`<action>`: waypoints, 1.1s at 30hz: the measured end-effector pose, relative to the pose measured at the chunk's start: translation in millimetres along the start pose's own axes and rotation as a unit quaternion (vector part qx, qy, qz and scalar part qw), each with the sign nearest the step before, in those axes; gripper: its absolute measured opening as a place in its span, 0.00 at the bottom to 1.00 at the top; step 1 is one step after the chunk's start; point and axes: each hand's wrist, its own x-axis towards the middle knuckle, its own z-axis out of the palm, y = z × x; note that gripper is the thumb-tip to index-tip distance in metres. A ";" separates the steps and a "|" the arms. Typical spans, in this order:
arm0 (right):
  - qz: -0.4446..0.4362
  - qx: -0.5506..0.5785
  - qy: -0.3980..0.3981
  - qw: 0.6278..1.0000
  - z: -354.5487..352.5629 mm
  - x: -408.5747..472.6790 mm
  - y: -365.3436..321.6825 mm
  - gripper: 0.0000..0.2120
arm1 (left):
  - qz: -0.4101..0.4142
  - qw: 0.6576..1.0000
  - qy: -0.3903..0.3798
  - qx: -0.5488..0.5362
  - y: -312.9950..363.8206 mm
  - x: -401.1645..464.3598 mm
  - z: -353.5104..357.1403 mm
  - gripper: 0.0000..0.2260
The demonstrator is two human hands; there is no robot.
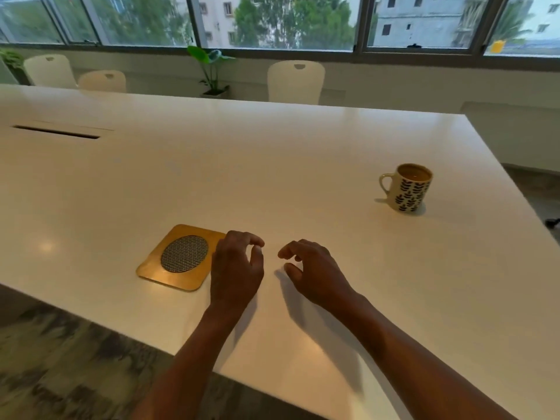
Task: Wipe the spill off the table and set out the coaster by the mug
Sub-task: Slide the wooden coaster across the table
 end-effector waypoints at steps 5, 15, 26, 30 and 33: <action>-0.019 0.004 -0.044 0.999 31.2 20.3 -31.6 0.14 | -0.022 0.998 0.018 0.051 -52.7 11.9 -31.0 0.05; 0.004 -0.022 -0.114 0.993 87.0 48.7 -75.0 0.44 | -0.104 0.987 0.016 0.124 -125.2 15.8 -75.6 0.11; -0.002 -0.102 -0.164 0.981 107.6 66.7 -71.0 0.59 | -0.187 0.969 -0.022 0.159 -151.4 20.0 -76.2 0.19; -0.012 -0.086 -0.152 0.985 109.5 66.4 -68.8 0.59 | -0.209 0.964 -0.036 0.163 -151.1 20.8 -76.5 0.22; -0.020 -0.072 -0.138 0.988 110.6 65.1 -67.4 0.58 | -0.234 0.961 -0.043 0.144 -150.3 24.1 -79.5 0.23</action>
